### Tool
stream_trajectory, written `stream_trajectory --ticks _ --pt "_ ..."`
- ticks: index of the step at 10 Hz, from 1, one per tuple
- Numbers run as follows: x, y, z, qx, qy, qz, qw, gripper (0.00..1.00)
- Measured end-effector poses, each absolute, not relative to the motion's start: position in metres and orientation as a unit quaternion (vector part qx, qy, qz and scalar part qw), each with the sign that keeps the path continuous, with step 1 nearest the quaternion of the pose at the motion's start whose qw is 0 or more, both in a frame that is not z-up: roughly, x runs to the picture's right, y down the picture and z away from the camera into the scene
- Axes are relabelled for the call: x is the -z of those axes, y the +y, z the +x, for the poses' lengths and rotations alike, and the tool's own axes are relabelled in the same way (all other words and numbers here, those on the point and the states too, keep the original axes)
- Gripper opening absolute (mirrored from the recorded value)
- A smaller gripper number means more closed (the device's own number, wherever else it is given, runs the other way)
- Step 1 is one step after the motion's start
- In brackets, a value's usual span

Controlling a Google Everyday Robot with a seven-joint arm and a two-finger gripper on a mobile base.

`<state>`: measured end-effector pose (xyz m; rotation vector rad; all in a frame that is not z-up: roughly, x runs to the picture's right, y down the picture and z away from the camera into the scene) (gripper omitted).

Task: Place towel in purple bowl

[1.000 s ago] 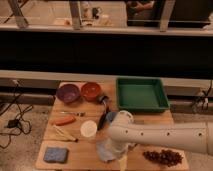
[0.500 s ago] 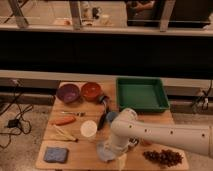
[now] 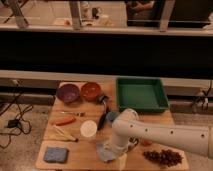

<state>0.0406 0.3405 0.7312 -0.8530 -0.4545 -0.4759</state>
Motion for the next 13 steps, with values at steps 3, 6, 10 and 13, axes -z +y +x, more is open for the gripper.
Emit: stream_trajectory --ticks 3,6,10,13 --pt "-0.734 0.345 0.044 0.234 -0.217 -0.407 0.856 0.80" --pt "-0.734 0.351 0.046 0.254 -0.223 -0.404 0.850 0.80" --pt "-0.734 0.353 0.046 0.257 -0.227 -0.404 0.848 0.80" --pt "-0.733 0.354 0.044 0.256 -0.231 -0.402 0.848 0.68"
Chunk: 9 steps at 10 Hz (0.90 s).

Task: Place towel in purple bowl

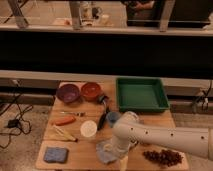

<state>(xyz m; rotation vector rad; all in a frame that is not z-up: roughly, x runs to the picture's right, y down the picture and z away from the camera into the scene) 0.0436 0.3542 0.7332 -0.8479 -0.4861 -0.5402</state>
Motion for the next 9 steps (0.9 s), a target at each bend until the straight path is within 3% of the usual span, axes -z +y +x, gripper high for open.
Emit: stream_trajectory --ticks 2,9 --pt "-0.7307 0.3552 0.0424 0.259 -0.232 -0.404 0.846 0.53" --pt "-0.7287 0.3609 0.0448 0.258 -0.231 -0.411 0.844 0.53"
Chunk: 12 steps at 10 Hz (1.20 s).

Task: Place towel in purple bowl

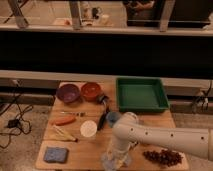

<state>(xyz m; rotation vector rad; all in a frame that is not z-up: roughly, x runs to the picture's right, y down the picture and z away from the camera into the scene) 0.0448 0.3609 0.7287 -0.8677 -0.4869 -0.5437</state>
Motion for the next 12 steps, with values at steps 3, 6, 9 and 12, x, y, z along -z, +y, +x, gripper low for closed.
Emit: stream_trajectory --ticks 3,6,9,12 --pt "-0.729 0.360 0.043 0.255 -0.233 -0.408 0.845 0.30" --pt "-0.729 0.359 0.042 0.257 -0.233 -0.408 0.844 0.12" --pt "-0.722 0.364 0.041 0.242 -0.250 -0.416 0.840 0.12" --pt "-0.710 0.356 0.039 0.236 -0.257 -0.419 0.838 0.12"
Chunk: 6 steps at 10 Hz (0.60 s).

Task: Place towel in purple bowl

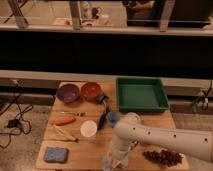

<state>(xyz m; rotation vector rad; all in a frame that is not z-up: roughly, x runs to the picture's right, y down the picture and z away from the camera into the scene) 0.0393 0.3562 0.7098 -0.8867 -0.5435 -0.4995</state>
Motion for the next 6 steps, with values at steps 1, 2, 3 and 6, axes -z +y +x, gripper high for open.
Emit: stream_trajectory --ticks 1,2,3,6 --pt "-0.7040 0.3502 0.0392 0.233 -0.257 -0.418 0.840 0.12" --pt "-0.7003 0.3447 0.0393 0.230 -0.257 -0.416 0.842 0.12" --pt "-0.7005 0.3456 0.0395 0.230 -0.257 -0.416 0.841 0.12" --pt "-0.7005 0.3452 0.0381 0.232 -0.258 -0.416 0.841 0.12"
